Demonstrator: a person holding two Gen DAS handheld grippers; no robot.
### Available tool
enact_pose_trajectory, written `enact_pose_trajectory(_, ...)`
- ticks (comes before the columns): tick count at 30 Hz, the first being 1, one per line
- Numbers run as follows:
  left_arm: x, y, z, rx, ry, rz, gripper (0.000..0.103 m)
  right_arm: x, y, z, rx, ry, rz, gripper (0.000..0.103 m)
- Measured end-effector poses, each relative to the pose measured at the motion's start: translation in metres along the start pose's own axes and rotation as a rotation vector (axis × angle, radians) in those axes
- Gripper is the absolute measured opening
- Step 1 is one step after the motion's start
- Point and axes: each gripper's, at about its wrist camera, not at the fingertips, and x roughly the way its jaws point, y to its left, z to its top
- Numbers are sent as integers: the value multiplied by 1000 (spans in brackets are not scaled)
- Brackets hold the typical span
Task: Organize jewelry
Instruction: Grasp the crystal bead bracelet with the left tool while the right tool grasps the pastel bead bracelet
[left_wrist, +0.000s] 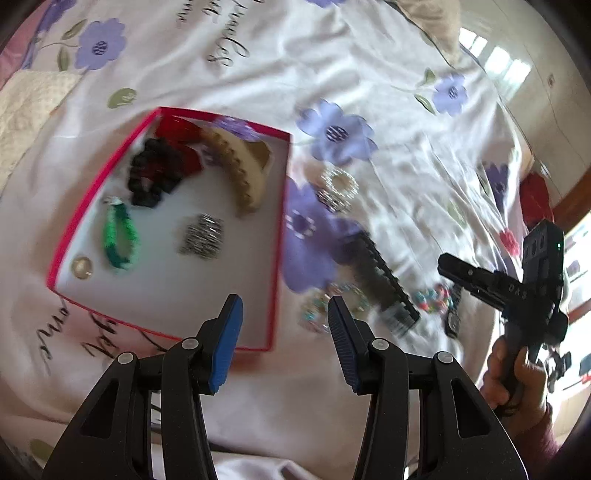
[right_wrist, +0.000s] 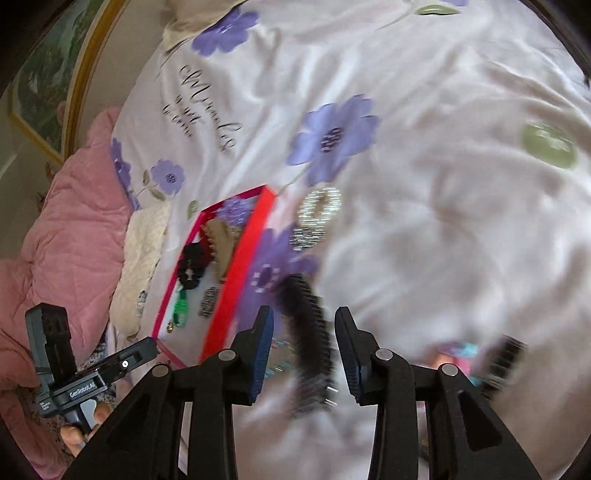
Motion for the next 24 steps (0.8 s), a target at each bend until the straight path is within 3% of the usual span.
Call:
enact_pose_trajectory(7,15,-29,-13,67,54,-19,46,-27,-25,-8,-17,-7,-74,40)
enact_pose_trajectory(13,33,-52,-22,142,108,-27,47,-28,-19,-15,-183,55,-181,54)
enact_pose_trajectory(24,79,-73,-17,251,185,17,47,-6,-11,-24,-393,151,-265,64)
